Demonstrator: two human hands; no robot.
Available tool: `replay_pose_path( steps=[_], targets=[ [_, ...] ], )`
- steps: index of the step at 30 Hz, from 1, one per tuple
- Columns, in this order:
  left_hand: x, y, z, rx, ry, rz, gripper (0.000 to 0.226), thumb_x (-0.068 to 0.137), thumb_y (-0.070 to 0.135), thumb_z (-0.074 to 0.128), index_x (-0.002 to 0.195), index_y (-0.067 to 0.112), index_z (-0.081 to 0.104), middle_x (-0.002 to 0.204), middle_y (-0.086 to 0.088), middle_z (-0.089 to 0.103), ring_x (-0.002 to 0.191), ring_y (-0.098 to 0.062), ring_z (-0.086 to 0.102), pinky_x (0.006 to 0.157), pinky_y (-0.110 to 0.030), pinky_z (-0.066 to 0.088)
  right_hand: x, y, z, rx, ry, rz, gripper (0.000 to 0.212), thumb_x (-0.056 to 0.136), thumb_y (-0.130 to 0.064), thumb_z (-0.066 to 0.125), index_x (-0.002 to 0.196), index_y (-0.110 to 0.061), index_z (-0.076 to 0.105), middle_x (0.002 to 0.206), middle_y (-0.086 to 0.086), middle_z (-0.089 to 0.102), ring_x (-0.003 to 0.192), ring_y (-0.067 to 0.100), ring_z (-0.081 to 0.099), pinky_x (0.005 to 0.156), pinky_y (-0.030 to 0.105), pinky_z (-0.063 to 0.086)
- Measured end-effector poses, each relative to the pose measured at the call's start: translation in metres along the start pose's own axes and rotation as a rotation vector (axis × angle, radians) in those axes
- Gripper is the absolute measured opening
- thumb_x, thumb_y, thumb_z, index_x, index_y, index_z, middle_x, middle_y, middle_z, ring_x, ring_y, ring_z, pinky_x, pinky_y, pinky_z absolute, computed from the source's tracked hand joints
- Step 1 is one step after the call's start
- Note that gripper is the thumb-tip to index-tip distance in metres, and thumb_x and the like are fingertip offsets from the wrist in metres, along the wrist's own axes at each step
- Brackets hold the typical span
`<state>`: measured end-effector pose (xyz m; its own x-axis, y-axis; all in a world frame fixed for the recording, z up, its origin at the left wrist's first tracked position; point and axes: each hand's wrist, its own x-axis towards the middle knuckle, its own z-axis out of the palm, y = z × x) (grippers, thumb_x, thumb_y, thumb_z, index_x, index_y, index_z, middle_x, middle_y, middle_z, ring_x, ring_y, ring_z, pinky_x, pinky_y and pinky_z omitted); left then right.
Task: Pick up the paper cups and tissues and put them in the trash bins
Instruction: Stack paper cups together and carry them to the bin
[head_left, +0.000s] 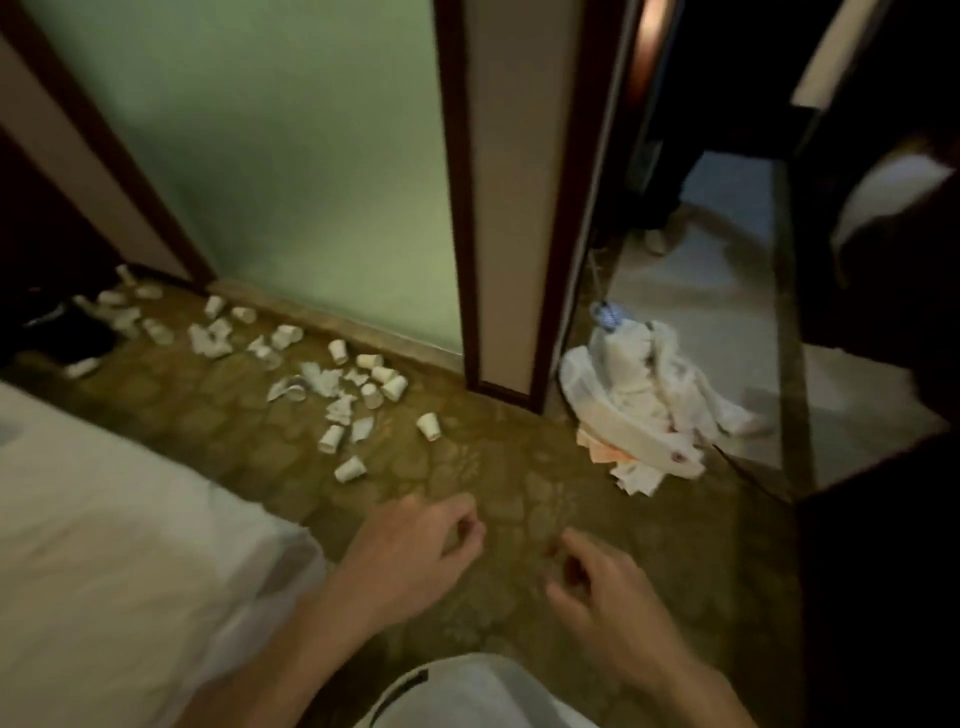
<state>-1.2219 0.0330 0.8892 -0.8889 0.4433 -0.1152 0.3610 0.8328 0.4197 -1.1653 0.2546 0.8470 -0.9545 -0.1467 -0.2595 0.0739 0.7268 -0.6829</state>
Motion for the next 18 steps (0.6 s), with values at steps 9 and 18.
replay_pose_path(
  steps=[9, 18],
  targets=[
    [0.068, -0.106, 0.017, -0.303, 0.044, -0.330, 0.017, 0.097, 0.046, 0.049, 0.081, 0.043, 0.053, 0.074, 0.017, 0.058, 0.075, 0.001, 0.057, 0.062, -0.018, 0.046, 0.180, -0.014, 0.023, -0.023, -0.293, -0.058, 0.019, 0.091, -0.037, 0.059, 0.111, -0.039, 0.057, 0.086, -0.014, 0.061, 0.075, -0.004, 0.055, 0.062, 0.011, 0.041],
    [0.183, -0.187, 0.034, -0.354, 0.107, -0.584, 0.014, 0.097, 0.036, 0.052, 0.097, 0.024, 0.060, 0.088, 0.012, 0.055, 0.080, -0.006, 0.051, 0.065, -0.018, 0.039, 0.357, -0.027, 0.040, -0.052, -0.455, -0.084, 0.026, 0.093, -0.034, 0.059, 0.118, -0.032, 0.060, 0.098, -0.017, 0.057, 0.089, 0.001, 0.055, 0.075, 0.019, 0.047]
  ],
)
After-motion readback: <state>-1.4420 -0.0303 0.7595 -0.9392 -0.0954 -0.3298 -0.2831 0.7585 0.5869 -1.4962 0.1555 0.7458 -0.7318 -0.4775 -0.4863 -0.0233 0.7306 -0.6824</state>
